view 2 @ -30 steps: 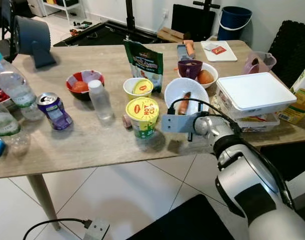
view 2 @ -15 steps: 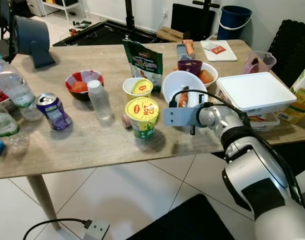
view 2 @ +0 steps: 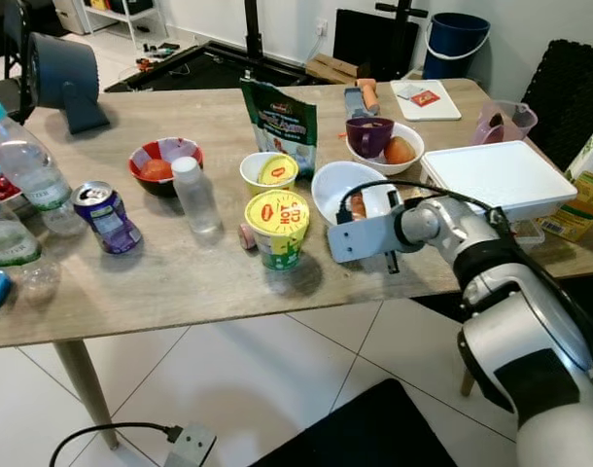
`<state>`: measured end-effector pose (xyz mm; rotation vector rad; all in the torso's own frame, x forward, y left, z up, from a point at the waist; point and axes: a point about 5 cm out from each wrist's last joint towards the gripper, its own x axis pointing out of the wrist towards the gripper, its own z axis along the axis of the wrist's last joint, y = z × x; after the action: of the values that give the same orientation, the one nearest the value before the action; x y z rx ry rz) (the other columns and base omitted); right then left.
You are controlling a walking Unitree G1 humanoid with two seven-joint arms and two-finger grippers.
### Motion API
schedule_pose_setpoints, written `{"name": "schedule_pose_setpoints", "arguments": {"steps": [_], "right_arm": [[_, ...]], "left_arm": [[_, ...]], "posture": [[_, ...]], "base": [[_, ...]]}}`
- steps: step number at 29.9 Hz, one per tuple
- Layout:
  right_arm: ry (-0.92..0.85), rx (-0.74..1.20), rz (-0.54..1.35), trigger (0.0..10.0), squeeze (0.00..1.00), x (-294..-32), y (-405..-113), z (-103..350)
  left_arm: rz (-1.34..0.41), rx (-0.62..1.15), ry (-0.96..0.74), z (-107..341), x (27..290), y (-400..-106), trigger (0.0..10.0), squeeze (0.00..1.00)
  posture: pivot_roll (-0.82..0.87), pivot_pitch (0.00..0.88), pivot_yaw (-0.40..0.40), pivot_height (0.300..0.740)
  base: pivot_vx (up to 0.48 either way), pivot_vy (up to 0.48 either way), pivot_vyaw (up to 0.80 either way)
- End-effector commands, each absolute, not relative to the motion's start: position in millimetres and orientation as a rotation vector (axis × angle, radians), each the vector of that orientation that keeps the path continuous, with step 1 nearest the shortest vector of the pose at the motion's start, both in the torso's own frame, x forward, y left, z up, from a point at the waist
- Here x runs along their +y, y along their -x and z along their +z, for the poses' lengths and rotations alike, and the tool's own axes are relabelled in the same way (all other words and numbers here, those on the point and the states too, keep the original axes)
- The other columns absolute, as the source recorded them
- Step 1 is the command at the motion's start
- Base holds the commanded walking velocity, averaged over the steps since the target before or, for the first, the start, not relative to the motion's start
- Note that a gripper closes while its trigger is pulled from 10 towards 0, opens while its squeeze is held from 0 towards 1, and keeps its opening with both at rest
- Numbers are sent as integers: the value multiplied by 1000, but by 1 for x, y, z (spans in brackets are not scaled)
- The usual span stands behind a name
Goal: Restocking fridge
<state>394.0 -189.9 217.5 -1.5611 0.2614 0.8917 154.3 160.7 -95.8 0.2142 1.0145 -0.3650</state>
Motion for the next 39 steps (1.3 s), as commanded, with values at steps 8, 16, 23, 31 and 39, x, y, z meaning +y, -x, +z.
{"name": "schedule_pose_setpoints", "arguments": {"steps": [8,16,23,31,39], "right_arm": [[1466,289,1045,9569,0,-208,-371,212],[1377,252,1135,10000,0,-214,-345,213],[1360,279,1170,10000,0,-218,-326,208],[1324,495,1108,10000,0,-251,-294,193],[1261,697,1031,10000,0,-281,-268,176]], "left_arm": [[-410,1232,-229,-112,166,-110,10000,0],[-404,1212,-245,-109,170,-123,10000,0],[-406,1205,-254,-108,170,-127,10000,0],[-419,1205,-266,-107,170,-128,10000,0],[-428,1207,-280,-107,170,-129,10000,0]], "posture": [[-70,70,-9,740],[-84,25,7,740],[-100,6,17,740],[-129,0,39,740],[-145,3,46,740]], "base": [[0,0,0],[0,0,0],[0,0,0],[0,0,0],[0,0,0]]}}
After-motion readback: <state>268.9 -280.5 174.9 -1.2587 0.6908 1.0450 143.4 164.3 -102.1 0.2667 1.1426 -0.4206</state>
